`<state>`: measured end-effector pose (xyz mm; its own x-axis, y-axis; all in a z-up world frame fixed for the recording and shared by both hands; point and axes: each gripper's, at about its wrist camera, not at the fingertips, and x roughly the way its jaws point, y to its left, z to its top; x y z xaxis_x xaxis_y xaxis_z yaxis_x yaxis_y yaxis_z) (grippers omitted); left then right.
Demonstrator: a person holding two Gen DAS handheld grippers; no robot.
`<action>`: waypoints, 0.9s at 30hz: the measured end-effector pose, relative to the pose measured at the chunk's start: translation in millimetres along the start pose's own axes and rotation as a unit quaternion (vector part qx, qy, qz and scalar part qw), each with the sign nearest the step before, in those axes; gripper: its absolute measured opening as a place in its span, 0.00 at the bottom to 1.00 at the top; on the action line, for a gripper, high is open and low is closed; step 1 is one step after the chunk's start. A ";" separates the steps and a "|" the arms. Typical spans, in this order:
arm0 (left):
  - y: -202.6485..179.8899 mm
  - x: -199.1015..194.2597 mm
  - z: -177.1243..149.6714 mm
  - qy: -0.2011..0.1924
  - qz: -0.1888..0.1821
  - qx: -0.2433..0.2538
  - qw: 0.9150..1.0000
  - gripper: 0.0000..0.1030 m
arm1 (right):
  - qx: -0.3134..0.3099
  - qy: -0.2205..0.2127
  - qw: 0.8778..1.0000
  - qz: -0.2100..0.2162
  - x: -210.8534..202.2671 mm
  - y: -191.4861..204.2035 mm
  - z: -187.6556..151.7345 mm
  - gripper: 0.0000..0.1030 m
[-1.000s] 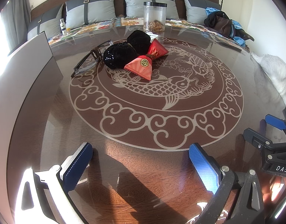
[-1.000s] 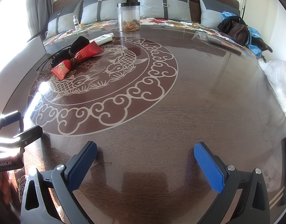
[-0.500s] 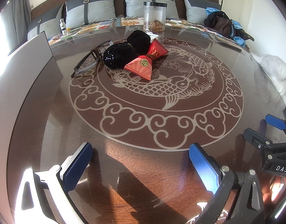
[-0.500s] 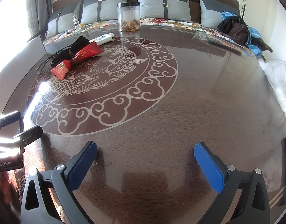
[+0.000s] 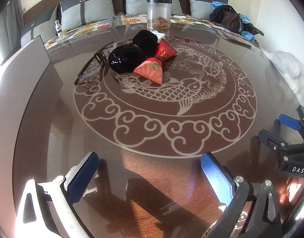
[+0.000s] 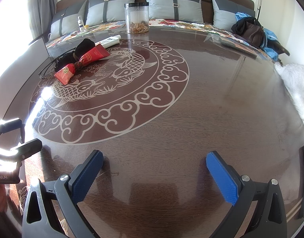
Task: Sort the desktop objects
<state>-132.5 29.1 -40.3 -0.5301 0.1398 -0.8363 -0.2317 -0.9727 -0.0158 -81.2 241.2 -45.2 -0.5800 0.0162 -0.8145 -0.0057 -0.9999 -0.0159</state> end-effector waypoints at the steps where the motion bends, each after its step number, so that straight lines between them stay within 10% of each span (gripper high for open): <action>1: 7.4 -1.4 7.8 -0.007 -0.004 -0.009 1.000 1.00 | 0.000 0.000 1.000 0.000 0.1 -0.2 0.0 1.00; 7: 31.9 3.3 71.3 -0.038 -0.026 -0.064 0.997 1.00 | 0.000 0.000 1.000 0.000 0.3 -0.4 0.1 1.00; 15: -23.0 43.5 140.5 -0.040 0.066 0.127 0.989 1.00 | 0.000 0.000 1.000 0.000 0.7 -0.8 0.4 1.00; 20: -26.9 82.3 163.8 -0.015 0.118 0.153 0.981 1.00 | 0.000 0.000 1.000 0.000 0.5 -0.2 0.3 1.00; 25: -21.8 104.2 166.8 0.026 0.051 0.136 0.989 1.00 | 0.000 0.000 1.000 0.000 0.9 -0.8 0.5 1.00; 27: -18.3 98.3 162.3 0.015 0.018 0.123 0.992 0.75 | 0.000 0.000 1.000 0.000 0.7 -0.4 0.8 1.00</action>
<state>-312.8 90.7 -33.2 -0.5186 0.0964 -0.8496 -0.4062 -0.9021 0.1455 -82.3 241.7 -45.3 -0.5803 0.0164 -0.8142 -0.0059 -0.9999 -0.0159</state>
